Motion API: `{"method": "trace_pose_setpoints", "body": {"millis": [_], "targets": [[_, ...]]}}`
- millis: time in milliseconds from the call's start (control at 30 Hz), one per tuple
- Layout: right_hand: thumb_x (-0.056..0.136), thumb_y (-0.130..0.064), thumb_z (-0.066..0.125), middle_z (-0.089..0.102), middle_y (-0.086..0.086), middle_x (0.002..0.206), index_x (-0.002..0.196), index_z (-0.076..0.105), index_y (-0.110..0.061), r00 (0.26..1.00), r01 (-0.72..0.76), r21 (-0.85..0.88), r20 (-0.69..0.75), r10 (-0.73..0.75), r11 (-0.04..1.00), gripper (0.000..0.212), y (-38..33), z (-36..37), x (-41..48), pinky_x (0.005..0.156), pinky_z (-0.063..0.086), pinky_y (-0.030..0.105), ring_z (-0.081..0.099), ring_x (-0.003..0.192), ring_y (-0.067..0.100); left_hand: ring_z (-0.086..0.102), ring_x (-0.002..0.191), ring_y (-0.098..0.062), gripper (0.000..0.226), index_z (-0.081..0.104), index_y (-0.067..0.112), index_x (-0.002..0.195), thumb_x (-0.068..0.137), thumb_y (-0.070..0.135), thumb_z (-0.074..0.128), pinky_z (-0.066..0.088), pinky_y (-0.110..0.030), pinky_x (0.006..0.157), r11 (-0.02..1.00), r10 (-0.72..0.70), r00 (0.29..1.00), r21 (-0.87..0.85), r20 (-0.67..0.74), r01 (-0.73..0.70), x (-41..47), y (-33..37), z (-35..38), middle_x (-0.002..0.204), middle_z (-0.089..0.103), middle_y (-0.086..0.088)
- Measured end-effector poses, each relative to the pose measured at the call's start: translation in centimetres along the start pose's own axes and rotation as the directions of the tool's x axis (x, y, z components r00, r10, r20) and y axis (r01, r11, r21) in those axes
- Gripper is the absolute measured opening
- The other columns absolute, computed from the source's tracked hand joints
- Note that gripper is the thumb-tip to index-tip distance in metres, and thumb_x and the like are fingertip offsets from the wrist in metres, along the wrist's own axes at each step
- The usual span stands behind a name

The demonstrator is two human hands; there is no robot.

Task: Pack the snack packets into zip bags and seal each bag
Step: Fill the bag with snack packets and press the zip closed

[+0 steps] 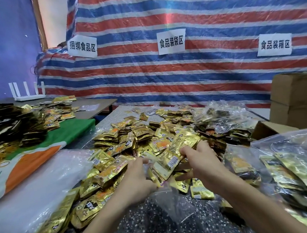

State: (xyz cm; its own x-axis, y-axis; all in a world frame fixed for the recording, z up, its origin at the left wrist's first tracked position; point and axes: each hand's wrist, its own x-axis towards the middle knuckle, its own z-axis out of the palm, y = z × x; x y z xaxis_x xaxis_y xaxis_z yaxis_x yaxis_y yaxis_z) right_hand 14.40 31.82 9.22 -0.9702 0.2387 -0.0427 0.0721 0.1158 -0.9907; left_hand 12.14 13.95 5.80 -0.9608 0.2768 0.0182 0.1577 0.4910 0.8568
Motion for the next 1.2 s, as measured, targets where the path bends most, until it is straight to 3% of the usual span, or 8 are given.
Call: {"method": "trace_pose_setpoints", "body": {"millis": [200,300,500,633,833,933,1033,1200], "targets": [[0.098,-0.013,0.053,0.067,0.012,0.114,0.113,0.052,-0.020,0.997,0.061,-0.057,0.057,-0.058,0.996,0.016,0.3,0.9,0.2,0.072,0.063,0.053,0.072,0.097,0.031,0.061,0.108,-0.021,0.062,0.047,0.018,0.135,0.082,-0.003,0.071,0.057,-0.028,0.072,0.982,0.017,0.989,-0.184,-0.146,-0.044,0.1,0.3,0.5,0.129,0.043,0.002],[0.093,-0.004,0.063,0.068,0.018,0.110,0.112,0.054,-0.016,0.995,0.034,-0.058,0.098,-0.028,0.998,0.025,0.1,0.8,0.1,0.075,0.063,0.053,0.073,0.093,0.033,0.070,0.087,-0.016,0.035,0.055,0.024,0.115,0.091,0.000,0.062,0.063,-0.035,0.068,0.968,0.061,0.971,-0.225,-0.230,-0.114,0.2,0.6,0.6,0.119,0.053,0.002],[0.062,0.006,0.089,0.077,0.006,0.083,0.096,0.063,-0.014,0.984,0.176,-0.295,0.027,-0.176,0.939,0.047,-1.9,-0.6,-0.7,0.059,0.056,0.031,0.075,0.076,0.018,0.066,0.071,-0.007,0.060,0.040,0.050,0.126,0.087,0.016,0.070,0.060,-0.038,0.064,0.964,0.175,0.930,0.249,-0.324,-0.094,0.7,0.6,-0.7,0.090,0.062,0.016],[0.057,0.005,0.090,0.079,0.000,0.085,0.093,0.073,-0.016,0.974,0.207,-0.348,0.161,-0.160,0.914,0.045,-4.5,-1.8,-1.0,0.073,0.053,0.033,0.075,0.079,0.009,0.062,0.075,-0.010,0.012,0.059,0.030,0.094,0.088,0.021,0.065,0.057,-0.037,0.070,0.905,0.186,0.935,0.424,-0.302,-0.043,1.2,2.1,-1.6,0.082,0.064,0.014],[0.070,0.005,0.083,0.078,-0.001,0.081,0.085,0.076,-0.013,0.944,0.330,-0.246,0.061,-0.325,0.912,0.024,-7.0,-3.6,-0.6,0.075,0.054,0.030,0.074,0.078,0.008,0.065,0.051,-0.010,0.007,0.061,0.005,0.090,0.094,0.004,0.056,0.055,-0.026,0.049,0.994,0.059,0.980,-0.082,-0.190,-0.076,1.7,4.0,-2.8,0.087,0.068,-0.011],[0.074,0.003,0.081,0.078,0.004,0.082,0.082,0.076,-0.012,0.939,0.344,-0.142,0.031,-0.343,0.928,0.018,-6.5,-3.4,-0.5,0.068,0.056,0.031,0.075,0.079,0.014,0.063,0.053,-0.008,0.012,0.061,0.006,0.087,0.091,0.017,0.065,0.055,-0.026,0.049,0.993,0.099,0.978,-0.047,-0.185,-0.110,1.6,4.5,-2.8,0.083,0.067,-0.007],[0.075,0.003,0.081,0.078,0.005,0.084,0.082,0.075,-0.011,0.930,0.368,-0.066,0.018,-0.368,0.928,0.017,-6.2,-3.1,-0.2,0.070,0.057,0.032,0.076,0.081,0.019,0.069,0.070,-0.019,0.036,0.053,0.011,0.086,0.078,0.034,0.080,0.061,-0.043,0.064,0.991,0.117,0.980,0.084,-0.161,-0.105,1.0,4.9,-2.5,0.085,0.065,-0.006],[0.075,-0.005,0.082,0.079,0.002,0.087,0.085,0.074,-0.013,0.913,0.408,-0.022,0.034,-0.408,0.913,0.015,-5.1,-3.2,0.7,0.071,0.055,0.027,0.075,0.083,0.013,0.071,0.054,-0.023,0.007,0.055,0.010,0.088,0.087,0.010,0.062,0.061,-0.048,0.056,0.988,0.150,0.960,0.067,-0.236,-0.138,1.4,5.1,-2.9,0.080,0.072,-0.010]]}}
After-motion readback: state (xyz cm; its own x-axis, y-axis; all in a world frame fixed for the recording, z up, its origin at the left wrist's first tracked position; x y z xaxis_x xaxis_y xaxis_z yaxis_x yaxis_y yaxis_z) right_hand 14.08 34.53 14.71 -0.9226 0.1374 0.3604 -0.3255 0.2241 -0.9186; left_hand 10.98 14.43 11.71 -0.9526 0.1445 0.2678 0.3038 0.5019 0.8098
